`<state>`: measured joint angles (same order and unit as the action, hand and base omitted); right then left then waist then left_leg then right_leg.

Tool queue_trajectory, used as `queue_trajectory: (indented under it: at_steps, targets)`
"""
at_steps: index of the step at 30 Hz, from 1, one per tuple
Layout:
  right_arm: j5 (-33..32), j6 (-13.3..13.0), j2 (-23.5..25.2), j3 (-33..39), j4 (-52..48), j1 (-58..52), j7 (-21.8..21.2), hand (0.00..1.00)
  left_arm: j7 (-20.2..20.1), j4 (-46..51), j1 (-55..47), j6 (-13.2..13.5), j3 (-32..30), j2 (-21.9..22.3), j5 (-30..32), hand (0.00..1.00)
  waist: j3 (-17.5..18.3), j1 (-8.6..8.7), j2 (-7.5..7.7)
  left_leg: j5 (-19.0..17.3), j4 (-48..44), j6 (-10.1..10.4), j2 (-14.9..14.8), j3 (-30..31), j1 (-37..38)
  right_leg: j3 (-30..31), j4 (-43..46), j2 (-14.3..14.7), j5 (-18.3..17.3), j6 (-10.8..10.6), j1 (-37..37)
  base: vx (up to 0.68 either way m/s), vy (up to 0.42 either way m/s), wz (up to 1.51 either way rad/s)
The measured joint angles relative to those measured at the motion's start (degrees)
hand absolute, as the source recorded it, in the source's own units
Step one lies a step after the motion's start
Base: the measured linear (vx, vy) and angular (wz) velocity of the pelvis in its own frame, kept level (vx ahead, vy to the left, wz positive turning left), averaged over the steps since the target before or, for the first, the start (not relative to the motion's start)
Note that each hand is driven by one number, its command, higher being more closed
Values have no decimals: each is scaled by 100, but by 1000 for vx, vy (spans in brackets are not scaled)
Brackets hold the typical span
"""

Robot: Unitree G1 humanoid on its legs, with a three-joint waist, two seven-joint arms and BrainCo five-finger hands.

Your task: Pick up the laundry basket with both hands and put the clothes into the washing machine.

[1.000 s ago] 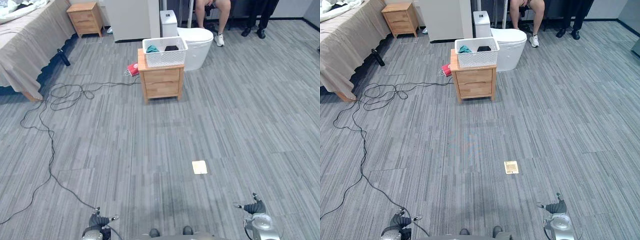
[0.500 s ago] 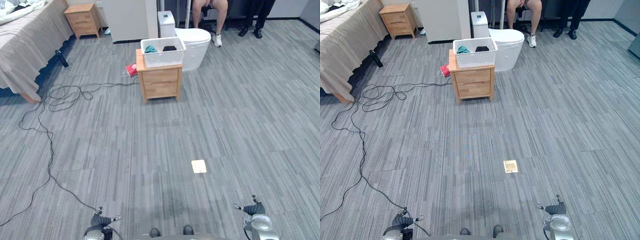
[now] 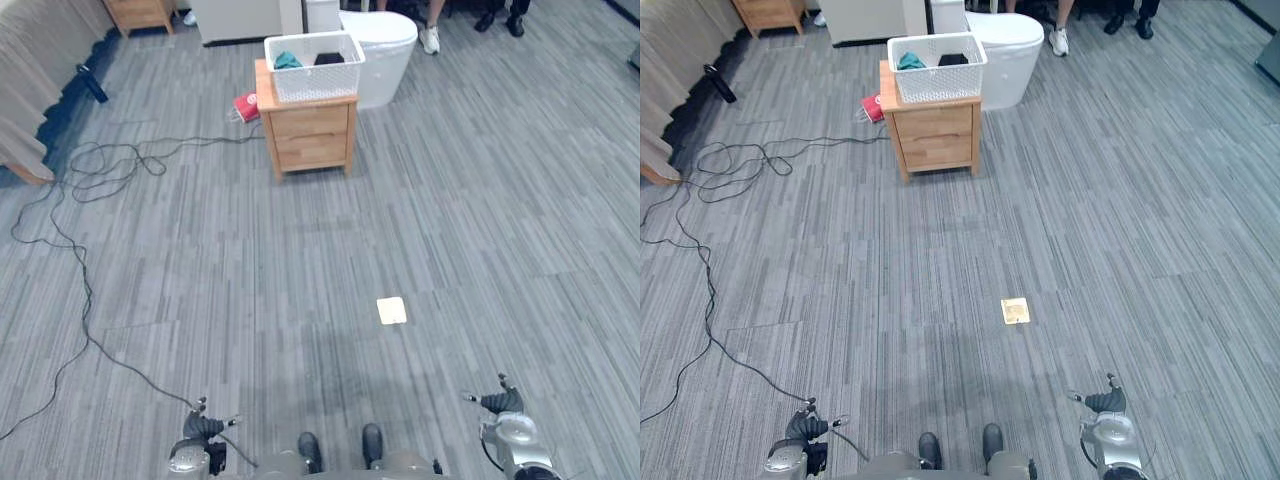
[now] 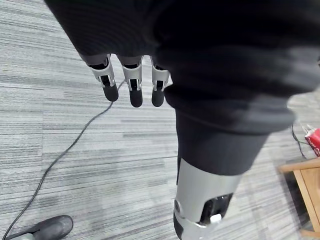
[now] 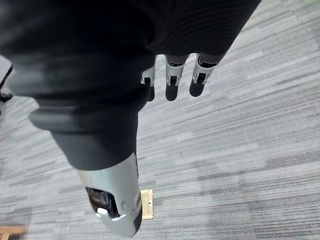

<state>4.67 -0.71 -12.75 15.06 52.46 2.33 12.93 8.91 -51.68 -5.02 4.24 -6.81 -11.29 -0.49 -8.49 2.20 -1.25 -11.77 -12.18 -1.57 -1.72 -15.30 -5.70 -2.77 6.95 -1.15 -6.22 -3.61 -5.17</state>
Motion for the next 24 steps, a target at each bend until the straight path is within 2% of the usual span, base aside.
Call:
queue_trajectory:
  at_steps: [1, 2, 3, 4, 5, 7, 9, 10, 11, 12, 13, 14, 15, 16, 17, 18, 19, 20, 21, 22, 23, 24]
  targets:
    - [-4, 2, 21, -2, 0, -1, 14, 0, 0, 38, -10, 0, 5, -1, -3, 0, -4, -7, 4, -106, -100, -22, 8, 0, -32, -3, 322, -39, -191, -91, -128, 65, 92, 3]
    - [-13, 11, 76, -1, 1, -98, 61, 0, 5, 69, -6, 3, 60, -11, -16, 0, -64, -13, 19, -335, -328, -65, 42, 18, -18, -57, 1263, -171, -535, -335, -450, 79, 90, 2]
    - [-23, 12, 107, -11, -10, -147, 70, 0, 13, 69, -2, 3, 104, -20, -20, 0, -115, -20, 22, -454, -386, -92, 64, 43, 29, -139, 1852, -234, -571, -307, -676, 134, 140, 9]
    - [-43, 28, 191, -40, -84, -198, 71, 0, 17, 75, 19, -1, 247, -72, -53, 0, -236, -16, 37, -617, -497, -228, 114, 111, 155, -316, 3136, -422, -589, -260, -1241, 179, 125, 13]
    - [-69, 75, 271, -39, -124, -247, 71, 0, 16, 77, 9, -6, 290, -108, -68, 0, -305, 12, 77, -733, -535, -235, 168, 157, 278, -383, 3690, -518, -681, -137, -1519, 275, 131, 18]
    - [-133, 119, 298, -55, -118, -270, 72, 0, 20, 77, 51, -13, 289, -142, -120, 0, -389, 10, 113, -814, -536, -250, 210, 206, 490, -581, 3871, -609, -824, -149, -1956, 307, 75, 20]
    - [-210, 117, 269, -55, -122, -246, 83, 0, 48, 77, 328, -12, 289, -188, -122, 0, -551, 96, 85, -872, -356, -230, 183, 501, 773, -855, 2993, -544, -769, -135, -2281, 406, 13, 62]
    - [-220, 118, 260, -55, -121, -231, 83, 0, 73, 76, 410, -10, 288, -195, -122, 0, -603, 128, 77, -871, -248, -227, 170, 597, 879, -875, 2592, -494, -655, -95, -2322, 508, -47, 88]
    - [-231, 118, 220, -53, -121, -190, 83, 0, 124, 78, 515, -1, 286, -202, -123, 0, -710, 221, 78, -859, -1, -197, 153, 786, 1131, -1009, 1776, -463, -286, -59, -2347, 582, -99, 86]
    - [-231, 118, 156, -47, -124, -180, 83, 0, 123, 79, 542, 2, 289, -204, -122, 0, -721, 305, 108, -890, 224, -81, 146, 917, 1408, -1114, 1032, -463, 97, -1, -2373, 612, -122, 86]
    - [-232, 117, 128, -42, -143, -186, 84, 0, 123, 77, 533, 2, 289, -205, -121, 0, -708, 346, 128, -927, 272, 7, 150, 997, 1524, -1126, 870, -446, 268, 73, -2375, 664, -161, 75]
    - [-231, 117, 67, -33, -190, -276, 90, 0, 120, 60, 507, -1, 294, -181, -119, 0, -687, 364, 101, -1021, 191, 177, 73, 1113, 1711, -1060, 1203, -441, 865, 516, -2418, 558, -148, 49]
    - [-227, 115, 56, -33, -226, -288, 89, 0, 119, 60, 495, 3, 290, -167, -115, 0, -674, 361, 73, -1027, 17, 221, 2, 1138, 1729, -1049, 1453, -435, 946, 685, -2447, 707, -205, 28]
    - [-226, 113, 83, -40, -268, -232, 66, 0, 117, 58, 477, 7, 283, -135, -113, 0, -679, 308, -16, -898, -614, 575, -215, 1070, 1614, -1128, 1930, -339, 472, 777, -2426, 722, -224, 6]
    - [-225, 119, 183, -49, -484, -231, 46, 0, 113, 64, 436, 7, 239, -92, -115, 0, -703, 306, -59, -488, -1832, 972, -413, 993, 1222, -1194, 2119, -229, 99, 861, -2142, 883, -291, 1]
    - [-225, 119, 218, -66, -624, -243, 36, 0, 112, 77, 391, 6, 181, -29, -116, 0, -715, 312, -93, -47, -2653, 985, -560, 987, 946, -1215, 2096, -138, -59, 878, -1911, 877, -289, -3]
    - [-235, 101, 248, -188, -869, -250, 46, 0, 107, 156, 274, 2, 132, 82, -116, 0, -723, 240, -154, 536, -4309, 1079, -938, 969, 316, -1223, 1966, 65, -306, 986, -1397, 709, -226, -24]
    - [-243, 61, 293, -264, -1044, -256, 54, 0, 103, 246, 265, -8, 130, 155, -116, 0, -731, 128, -143, 385, -5558, 837, -1221, 817, -276, -1172, 1863, 196, -445, 1090, -955, 648, -163, -32]
    - [-243, 54, 322, -267, -1128, -259, 61, 0, 101, 311, 277, -11, 130, 199, -116, 0, -734, 15, -133, 304, -5920, 706, -1301, 736, -560, -1130, 1803, 223, -473, 1133, -754, 608, -105, -30]
    - [-289, 22, 376, -267, -1243, -256, 80, 0, 102, 455, 291, -7, 131, 295, -117, 0, -748, -62, -65, 201, -6106, 538, -1335, 593, -1042, -1079, 1575, 214, -489, 1152, -341, 704, -91, -21]
    - [-352, -14, 431, -268, -1355, -279, 81, 0, 101, 545, 282, 6, 130, 364, -118, 0, -739, -172, -24, 82, -5766, 349, -1326, 422, -1470, -972, 1232, 191, -492, 1151, 105, 576, -49, -20]
    - [-398, -20, 449, -274, -1392, -277, 81, 0, 103, 570, 278, 7, 129, 386, -118, 0, -735, -202, -19, 50, -5478, 298, -1317, 365, -1651, -944, 1043, 184, -503, 1133, 311, 572, -11, -27]
